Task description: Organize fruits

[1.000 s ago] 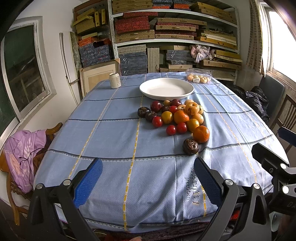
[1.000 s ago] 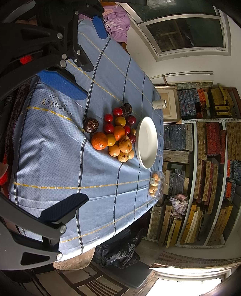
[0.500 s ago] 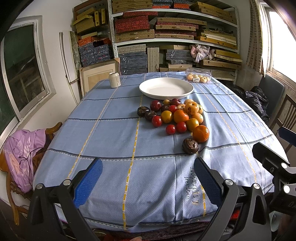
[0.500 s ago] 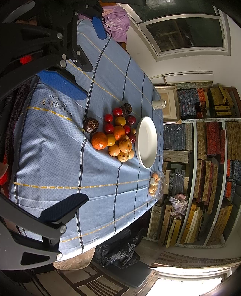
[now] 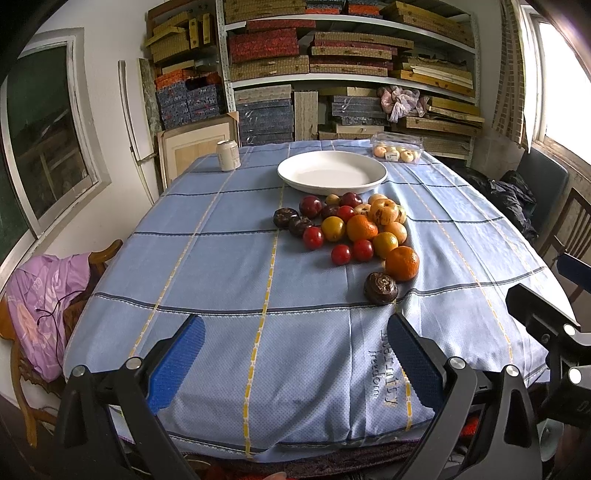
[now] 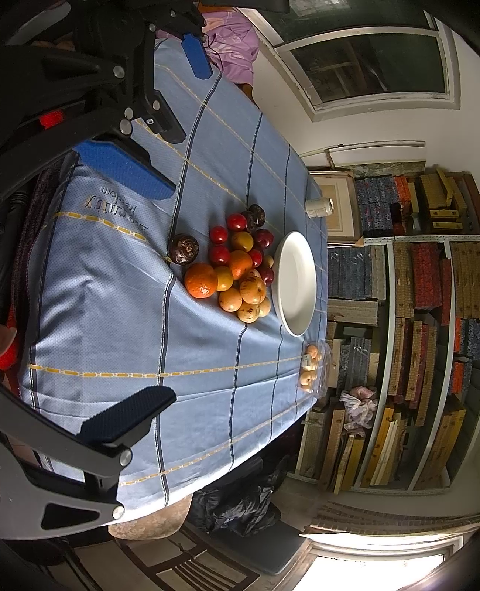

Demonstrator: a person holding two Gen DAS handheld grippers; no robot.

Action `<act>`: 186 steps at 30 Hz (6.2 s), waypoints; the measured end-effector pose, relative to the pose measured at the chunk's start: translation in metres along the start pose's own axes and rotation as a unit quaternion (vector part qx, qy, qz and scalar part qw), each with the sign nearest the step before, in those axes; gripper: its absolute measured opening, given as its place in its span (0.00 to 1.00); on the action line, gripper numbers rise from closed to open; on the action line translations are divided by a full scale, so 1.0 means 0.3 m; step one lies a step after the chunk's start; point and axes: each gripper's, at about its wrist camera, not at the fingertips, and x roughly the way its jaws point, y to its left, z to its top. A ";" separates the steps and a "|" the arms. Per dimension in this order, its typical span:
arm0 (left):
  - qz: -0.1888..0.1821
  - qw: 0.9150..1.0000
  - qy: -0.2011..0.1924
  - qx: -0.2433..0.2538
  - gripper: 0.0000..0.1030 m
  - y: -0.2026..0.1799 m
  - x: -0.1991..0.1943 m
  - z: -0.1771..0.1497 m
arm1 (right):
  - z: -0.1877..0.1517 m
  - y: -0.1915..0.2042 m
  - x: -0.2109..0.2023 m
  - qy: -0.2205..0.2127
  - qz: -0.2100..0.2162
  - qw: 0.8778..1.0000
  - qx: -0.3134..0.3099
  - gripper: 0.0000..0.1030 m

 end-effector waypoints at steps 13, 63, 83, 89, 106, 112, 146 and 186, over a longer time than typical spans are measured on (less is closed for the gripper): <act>-0.049 0.998 -0.025 -0.008 0.97 0.052 0.023 0.009 | 0.019 -0.087 0.048 -0.011 0.107 0.993 0.050 0.96; -0.239 0.956 0.108 0.133 0.43 -0.142 0.557 0.105 | 0.006 -0.348 0.414 0.044 0.105 0.986 0.120 0.96; -0.187 0.977 0.074 0.069 0.42 0.149 0.544 0.057 | 0.068 0.005 0.722 0.147 0.082 0.985 -0.041 0.55; -0.194 0.976 0.074 0.064 0.42 0.150 0.539 0.052 | 0.064 0.015 0.708 0.133 0.104 0.984 -0.053 0.43; -0.172 0.984 0.021 0.032 0.42 0.065 0.853 0.719 | 0.667 -0.152 1.056 0.077 0.108 0.991 0.001 0.43; -0.168 0.983 0.073 0.026 0.42 0.044 1.056 0.720 | 0.643 -0.139 1.261 0.121 0.104 0.987 -0.002 0.44; -0.057 0.998 -0.011 -0.002 0.80 0.253 0.753 0.385 | 0.274 -0.356 0.754 -0.045 0.135 0.978 0.152 0.92; -0.114 0.992 0.055 -0.007 0.43 0.321 0.895 0.415 | 0.251 -0.114 0.839 0.030 0.115 0.993 -0.026 0.70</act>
